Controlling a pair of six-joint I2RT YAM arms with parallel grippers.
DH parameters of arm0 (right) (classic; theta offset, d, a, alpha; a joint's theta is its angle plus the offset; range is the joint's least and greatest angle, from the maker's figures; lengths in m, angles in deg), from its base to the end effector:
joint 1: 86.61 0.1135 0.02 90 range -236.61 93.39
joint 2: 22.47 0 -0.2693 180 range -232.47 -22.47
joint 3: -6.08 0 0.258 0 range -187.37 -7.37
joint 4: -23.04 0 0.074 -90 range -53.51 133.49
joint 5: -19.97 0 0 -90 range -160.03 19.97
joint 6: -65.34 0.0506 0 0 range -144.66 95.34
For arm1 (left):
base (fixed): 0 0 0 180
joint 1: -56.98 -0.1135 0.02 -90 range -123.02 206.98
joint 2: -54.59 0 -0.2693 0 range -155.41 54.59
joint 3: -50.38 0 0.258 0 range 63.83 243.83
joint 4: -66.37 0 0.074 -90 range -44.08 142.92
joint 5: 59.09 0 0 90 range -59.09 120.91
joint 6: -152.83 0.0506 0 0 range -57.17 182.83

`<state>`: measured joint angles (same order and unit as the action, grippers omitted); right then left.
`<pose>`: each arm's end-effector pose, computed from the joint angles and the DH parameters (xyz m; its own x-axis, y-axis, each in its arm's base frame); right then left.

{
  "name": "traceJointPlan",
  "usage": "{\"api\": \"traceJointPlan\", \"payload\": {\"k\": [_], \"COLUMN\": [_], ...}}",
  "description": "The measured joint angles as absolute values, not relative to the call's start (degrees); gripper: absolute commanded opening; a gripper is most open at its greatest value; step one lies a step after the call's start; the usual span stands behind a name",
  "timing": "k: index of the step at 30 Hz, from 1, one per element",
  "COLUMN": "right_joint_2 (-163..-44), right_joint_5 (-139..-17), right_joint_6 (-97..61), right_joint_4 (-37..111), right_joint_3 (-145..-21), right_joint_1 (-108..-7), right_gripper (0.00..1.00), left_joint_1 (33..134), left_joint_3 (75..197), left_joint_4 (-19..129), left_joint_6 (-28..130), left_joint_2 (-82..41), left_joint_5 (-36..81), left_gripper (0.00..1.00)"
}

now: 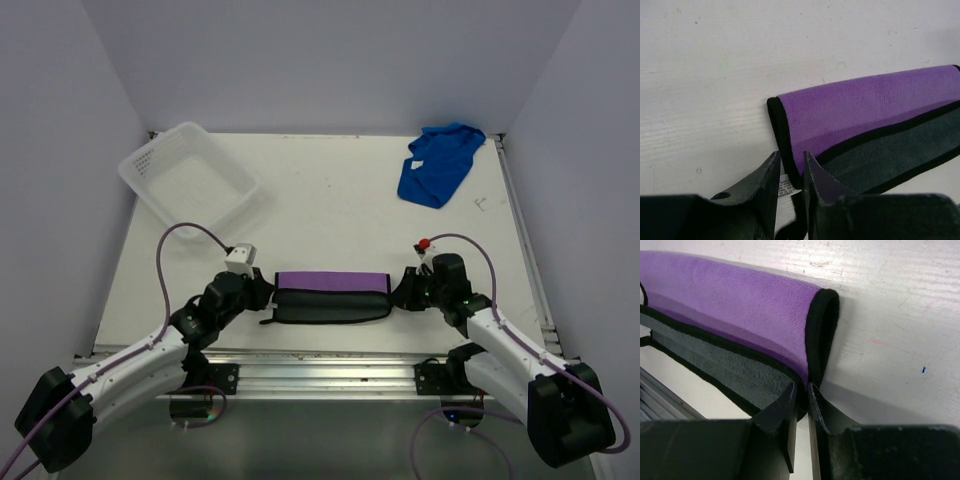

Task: Roll the towels
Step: Fold the towel

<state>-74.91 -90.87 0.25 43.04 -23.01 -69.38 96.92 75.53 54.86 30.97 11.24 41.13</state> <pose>0.1675 0.0708 0.1415 -0.8153 0.1593 -0.5567 -0.1990 0.8257 0.5278 0.1413 -0.1066 0.1564 -0.5939 -0.1803 -0.7841 0.2357 0.8928 -0.3838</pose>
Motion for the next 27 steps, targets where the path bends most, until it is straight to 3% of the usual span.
{"api": "traceJointPlan", "payload": {"k": [4, 6, 9, 20, 23, 24, 27], "right_joint_2": [-75.09, -74.78, -72.83, -62.93, -62.23, -62.1, -63.11], "right_joint_5": [-91.03, -91.25, -92.14, -93.21, -93.23, -93.1, -91.81], "right_joint_6": [0.18, 0.2, 0.16, 0.05, 0.49, 0.9, 2.98], "right_joint_4": [43.17, 43.17, 43.21, 46.45, 48.42, 48.68, 48.68], "right_joint_3": [-23.01, -23.01, -23.01, -23.84, -25.65, -26.27, -28.1], "right_joint_1": [-69.38, -69.38, -69.35, -69.38, -69.38, -69.38, -69.38], "right_gripper": [0.3, 0.41, 0.47, 0.52, 0.45, 0.3, 0.07], "left_joint_1": [96.92, 96.92, 96.92, 96.92, 96.92, 96.92, 96.92], "left_joint_3": [75.51, 75.51, 75.51, 76.82, 78.53, 79.2, 81.32], "left_joint_4": [54.83, 54.79, 54.77, 54.86, 54.88, 54.92, 55.01], "left_joint_6": [30.97, 30.95, 30.95, 30.95, 30.95, 30.95, 30.97], "left_joint_2": [11.98, 12.16, 12.16, 8.99, 8.29, 8.05, 7.06], "left_joint_5": [41.13, 41.13, 41.15, 41.15, 41.13, 41.13, 41.1], "left_gripper": [0.36, 0.39, 0.41, 0.49, 0.49, 0.49, 0.39]}}
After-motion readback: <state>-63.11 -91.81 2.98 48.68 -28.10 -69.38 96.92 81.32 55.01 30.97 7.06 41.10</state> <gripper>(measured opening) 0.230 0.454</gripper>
